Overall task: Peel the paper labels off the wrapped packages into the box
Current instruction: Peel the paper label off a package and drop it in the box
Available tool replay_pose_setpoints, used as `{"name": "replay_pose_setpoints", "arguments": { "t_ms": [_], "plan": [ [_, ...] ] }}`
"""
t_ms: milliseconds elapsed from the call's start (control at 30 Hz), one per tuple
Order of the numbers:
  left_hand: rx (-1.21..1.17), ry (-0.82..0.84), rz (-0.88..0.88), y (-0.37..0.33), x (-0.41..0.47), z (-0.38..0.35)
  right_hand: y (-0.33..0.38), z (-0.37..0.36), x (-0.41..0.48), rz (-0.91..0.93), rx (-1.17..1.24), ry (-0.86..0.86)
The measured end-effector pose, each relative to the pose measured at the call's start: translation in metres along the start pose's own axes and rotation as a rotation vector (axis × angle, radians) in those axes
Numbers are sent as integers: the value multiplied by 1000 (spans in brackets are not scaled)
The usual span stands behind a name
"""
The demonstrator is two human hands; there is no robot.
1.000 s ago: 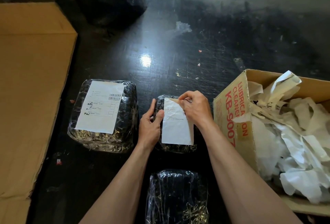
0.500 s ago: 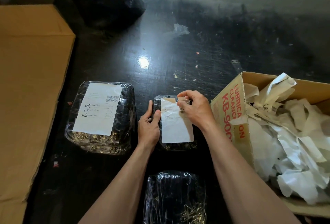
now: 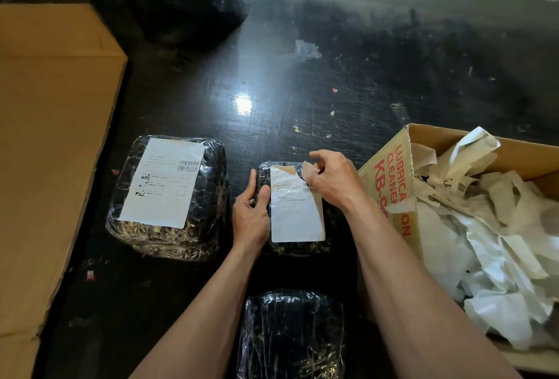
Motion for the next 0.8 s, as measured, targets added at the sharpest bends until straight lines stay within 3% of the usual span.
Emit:
{"name": "replay_pose_setpoints", "arguments": {
  "t_ms": [267, 667, 800],
  "plan": [
    [-4, 8, 11, 4, 3, 0, -18, 2, -3, -71, -62, -36],
    [36, -40, -21, 0, 0, -3, -6, 6, -24, 63, -95, -170],
    [45, -48, -27, 1, -1, -2, -11, 2, -26, 24, 11, -162]
  ]
}}
Point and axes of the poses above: each hand's wrist, its own x-axis towards the middle knuckle, its own z-axis out of the back of the hand, y = z × x, the point moved 5 cm from there along x, towards the middle knuckle, and after that the axes turned 1 degree about y, right-handed, at the moved point
